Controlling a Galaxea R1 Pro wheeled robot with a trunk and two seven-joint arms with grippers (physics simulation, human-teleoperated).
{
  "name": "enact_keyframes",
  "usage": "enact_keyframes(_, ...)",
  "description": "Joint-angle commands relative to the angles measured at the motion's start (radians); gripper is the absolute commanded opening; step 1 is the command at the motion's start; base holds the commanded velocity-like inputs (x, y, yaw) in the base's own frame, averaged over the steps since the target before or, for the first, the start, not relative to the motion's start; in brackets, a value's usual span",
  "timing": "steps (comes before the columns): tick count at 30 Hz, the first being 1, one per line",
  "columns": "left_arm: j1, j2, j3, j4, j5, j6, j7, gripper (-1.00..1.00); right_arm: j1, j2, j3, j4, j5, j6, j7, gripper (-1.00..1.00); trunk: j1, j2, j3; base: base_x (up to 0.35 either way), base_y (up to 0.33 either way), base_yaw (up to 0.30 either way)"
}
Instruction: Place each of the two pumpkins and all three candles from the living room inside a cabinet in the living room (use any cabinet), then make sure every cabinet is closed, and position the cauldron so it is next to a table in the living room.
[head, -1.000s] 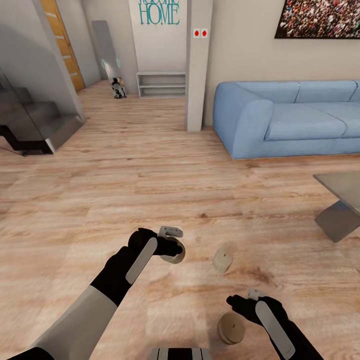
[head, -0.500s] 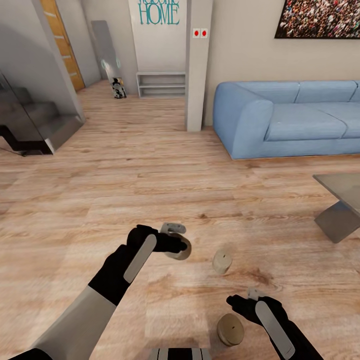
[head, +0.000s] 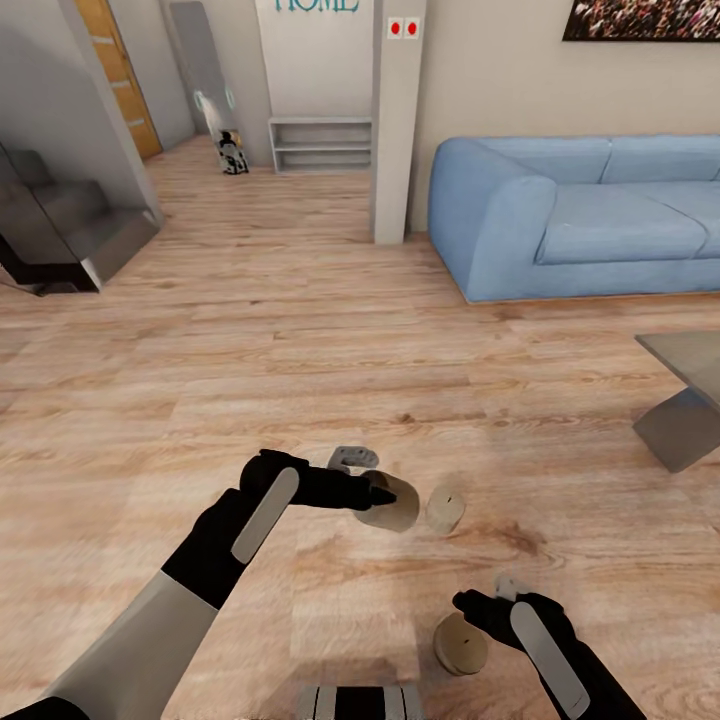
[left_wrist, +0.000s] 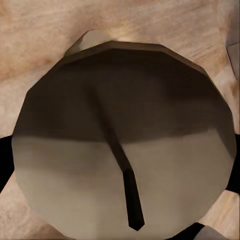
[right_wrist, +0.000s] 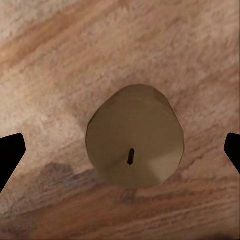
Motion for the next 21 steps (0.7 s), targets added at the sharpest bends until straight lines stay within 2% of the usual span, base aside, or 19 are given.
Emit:
enact_keyframes(1,-0.001,0.008,0.001,-0.001,-0.010,0.003,-0.033,-1.00,-0.001,-0.001,0.003,-0.002,-0.010,0.000,-0.010,1.00,0.000,-0.001,-0.005,0.000,0.000,0.000)
enact_keyframes(6,-0.001,0.032,0.007,-0.001,-0.008,0.003,-0.103,-1.00,-0.001,-0.001,0.008,-0.003,-0.007,0.000,-0.010,1.00,0.002,-0.002,-0.024,0.000,0.000,0.000)
enact_keyframes(9,0.000,0.063,0.071,-0.001,-0.007,0.003,-0.174,-1.00,0.000,-0.001,0.009,-0.004,-0.006,0.000,-0.010,1.00,0.004,-0.003,-0.036,0.000,0.000,0.000)
enact_keyframes(10,0.000,0.076,0.106,0.000,-0.007,0.003,-0.212,-1.00,0.000,0.000,0.009,-0.004,-0.006,0.000,-0.010,1.00,0.004,-0.003,-0.040,0.000,0.000,0.000)
enact_keyframes(12,0.000,0.097,0.144,0.001,-0.009,0.003,-0.267,-1.00,-0.001,0.000,0.010,-0.004,-0.006,0.000,-0.010,1.00,0.005,-0.003,-0.043,0.000,0.000,0.000)
enact_keyframes(14,0.001,0.123,0.164,0.002,-0.008,0.003,-0.312,-1.00,-0.001,0.000,0.010,-0.004,-0.007,0.000,-0.010,1.00,0.005,-0.003,-0.043,0.000,0.000,0.000)
enact_keyframes(15,0.001,0.132,0.169,0.002,-0.008,0.003,-0.327,-1.00,-0.001,0.000,0.010,-0.004,-0.007,-0.001,-0.010,1.00,0.005,-0.003,-0.043,0.000,0.000,0.000)
enact_keyframes(18,0.001,0.170,0.182,0.003,-0.007,0.003,-0.427,-1.00,-0.001,0.000,0.010,-0.004,-0.007,-0.001,-0.009,1.00,0.005,-0.003,-0.043,0.000,0.000,0.000)
enact_keyframes(21,0.001,0.179,0.185,0.004,-0.007,0.003,-0.463,-1.00,-0.001,0.000,0.010,-0.005,-0.007,-0.001,-0.009,1.00,0.005,-0.003,-0.043,0.000,0.000,0.000)
